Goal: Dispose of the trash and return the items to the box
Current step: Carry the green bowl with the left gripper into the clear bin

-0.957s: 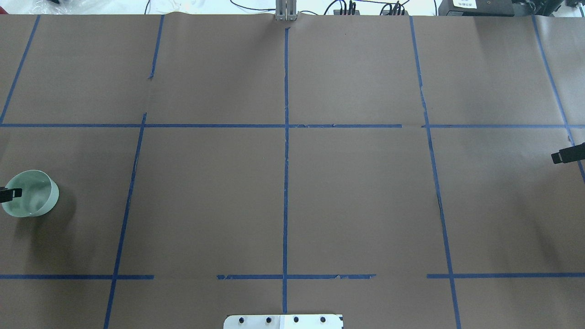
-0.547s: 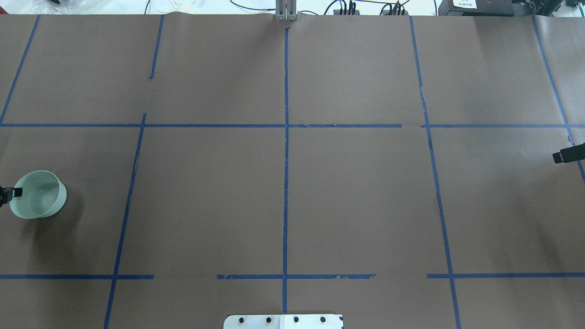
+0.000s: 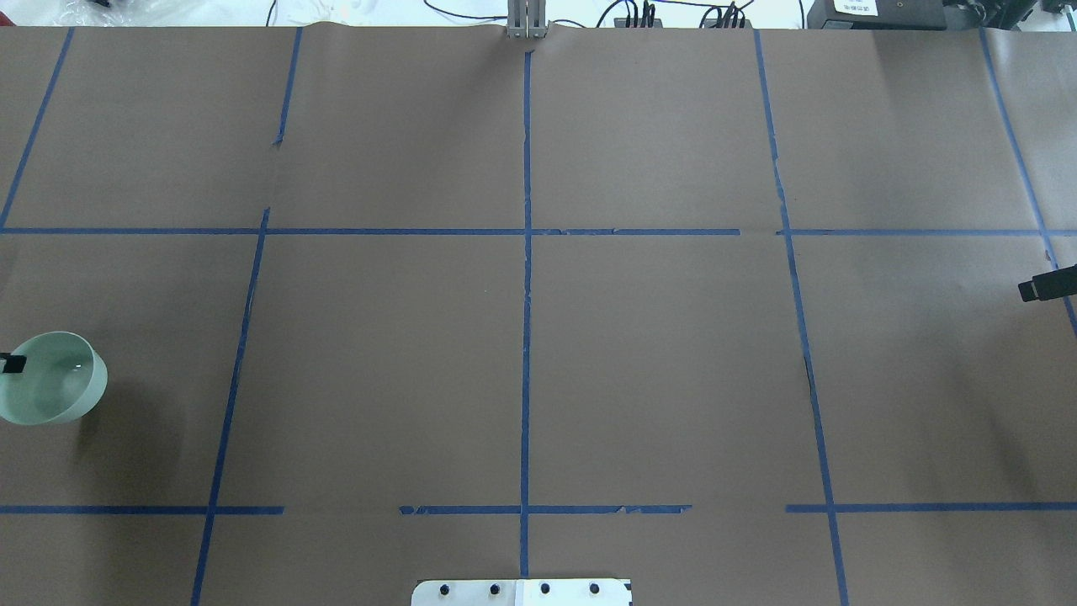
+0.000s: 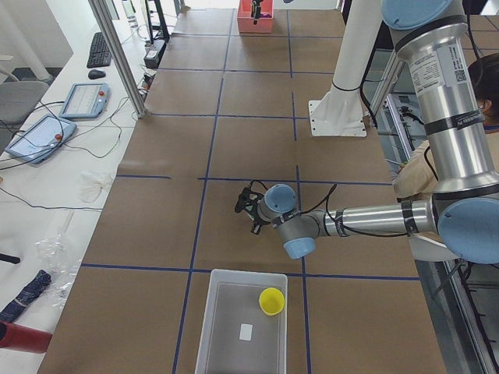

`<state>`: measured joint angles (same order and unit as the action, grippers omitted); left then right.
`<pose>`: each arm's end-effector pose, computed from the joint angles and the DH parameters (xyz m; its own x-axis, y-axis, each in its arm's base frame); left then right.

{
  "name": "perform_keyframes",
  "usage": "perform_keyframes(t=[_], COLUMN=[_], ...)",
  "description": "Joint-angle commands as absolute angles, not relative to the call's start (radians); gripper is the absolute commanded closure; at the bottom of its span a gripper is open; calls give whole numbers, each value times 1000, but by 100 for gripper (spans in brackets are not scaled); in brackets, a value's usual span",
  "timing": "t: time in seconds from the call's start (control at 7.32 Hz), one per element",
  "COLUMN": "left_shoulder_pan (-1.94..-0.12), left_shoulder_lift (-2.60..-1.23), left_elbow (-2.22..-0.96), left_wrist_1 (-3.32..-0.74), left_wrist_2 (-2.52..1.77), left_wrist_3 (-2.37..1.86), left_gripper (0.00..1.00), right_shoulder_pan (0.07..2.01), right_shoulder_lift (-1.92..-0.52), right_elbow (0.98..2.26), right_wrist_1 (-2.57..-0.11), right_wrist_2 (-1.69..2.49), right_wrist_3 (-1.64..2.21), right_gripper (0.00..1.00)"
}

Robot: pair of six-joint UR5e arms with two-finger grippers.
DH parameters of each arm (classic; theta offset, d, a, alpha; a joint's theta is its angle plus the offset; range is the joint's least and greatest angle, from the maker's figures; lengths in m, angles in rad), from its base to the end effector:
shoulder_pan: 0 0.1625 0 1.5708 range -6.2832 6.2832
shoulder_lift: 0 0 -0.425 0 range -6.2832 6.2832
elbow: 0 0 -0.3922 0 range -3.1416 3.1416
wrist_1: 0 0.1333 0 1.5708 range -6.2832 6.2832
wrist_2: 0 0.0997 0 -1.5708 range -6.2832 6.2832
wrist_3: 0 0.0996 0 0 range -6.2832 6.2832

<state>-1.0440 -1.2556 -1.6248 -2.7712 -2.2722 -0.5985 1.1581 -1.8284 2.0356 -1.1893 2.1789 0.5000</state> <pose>0.1251 -0.3523 0.6323 0.4965 0.4017 -0.7695 -0.0207 0.8917 0.4522 -0.0920 -0.4006 0.5054 0.7081 -0.1787 0.6832 -0.0067 0.9657 0.2595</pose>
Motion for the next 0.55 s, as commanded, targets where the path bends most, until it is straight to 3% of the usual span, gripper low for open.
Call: perform_keyframes(t=[0.0,0.41], left_shoulder_pan=[-1248,-1534], left_shoulder_lift=[-1262,-1346], left_elbow=[-1656,-1640], left_wrist_1=[-2610,-2168], left_wrist_2=[-2437,-2459], left_wrist_3=[-313,225], left_gripper=[100,100], right_shoulder_pan=[1158,1158], right_shoulder_lift=[-1829,-1829], right_elbow=[2036,2028], right_wrist_1=[-1189,-1186], right_wrist_2=[2178,2180], right_wrist_3=[500,500], right_gripper=[0,0])
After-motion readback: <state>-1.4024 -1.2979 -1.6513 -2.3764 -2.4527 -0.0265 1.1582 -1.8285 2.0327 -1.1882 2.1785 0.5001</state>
